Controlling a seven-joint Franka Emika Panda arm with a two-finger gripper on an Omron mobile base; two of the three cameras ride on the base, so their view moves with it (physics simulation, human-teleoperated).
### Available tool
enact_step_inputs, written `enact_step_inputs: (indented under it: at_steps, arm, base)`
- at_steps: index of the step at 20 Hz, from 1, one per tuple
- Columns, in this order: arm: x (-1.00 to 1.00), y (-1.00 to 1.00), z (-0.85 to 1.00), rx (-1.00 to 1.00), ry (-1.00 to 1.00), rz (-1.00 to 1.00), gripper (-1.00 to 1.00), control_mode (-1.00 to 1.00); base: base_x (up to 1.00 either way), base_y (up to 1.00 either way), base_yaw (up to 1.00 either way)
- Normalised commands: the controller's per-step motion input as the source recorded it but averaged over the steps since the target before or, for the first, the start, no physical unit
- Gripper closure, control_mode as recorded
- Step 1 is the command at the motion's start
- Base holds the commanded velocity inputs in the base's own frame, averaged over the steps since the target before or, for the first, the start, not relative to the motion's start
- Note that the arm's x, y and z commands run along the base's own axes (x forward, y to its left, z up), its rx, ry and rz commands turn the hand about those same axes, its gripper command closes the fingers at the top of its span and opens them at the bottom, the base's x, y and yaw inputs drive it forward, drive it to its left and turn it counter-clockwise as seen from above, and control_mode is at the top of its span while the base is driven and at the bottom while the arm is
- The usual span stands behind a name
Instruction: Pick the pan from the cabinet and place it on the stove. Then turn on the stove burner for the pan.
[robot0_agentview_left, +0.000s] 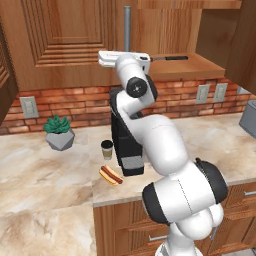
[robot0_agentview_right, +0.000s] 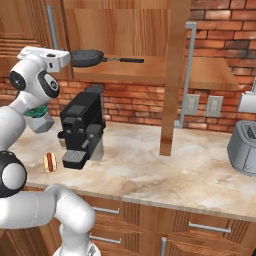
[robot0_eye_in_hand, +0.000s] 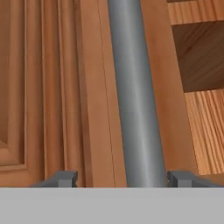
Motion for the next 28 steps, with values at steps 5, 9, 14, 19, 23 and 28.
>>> enact_step_inputs:
  at_steps: [5, 9, 14, 19, 23, 28]
  arm:
    - [0.44, 0.25, -0.10, 0.00, 0.04, 0.02, -1.00, -1.00]
    - [0.47, 0.28, -0.10, 0.00, 0.03, 0.01, 1.00, -1.00]
    - [0.44, 0.24, -0.10, 0.00, 0.05, 0.02, 1.00, -1.00]
    - [0.27, 0.01, -0.06, 0.00, 0.03, 0.06, 1.00, -1.00]
    - [0.17, -0.12, -0.06, 0.00, 0.01, 0.07, 1.00, -1.00]
    - [0.08, -0.15, -0.06, 0.00, 0.01, 0.06, 1.00, -1.00]
  base:
    - [0.00, 0.00, 0.00]
    - [0.00, 0.00, 0.00]
    - [0.00, 0.00, 0.00]
    - [0.00, 0.00, 0.00]
    - [0.00, 0.00, 0.00]
    - [0.00, 0.00, 0.00]
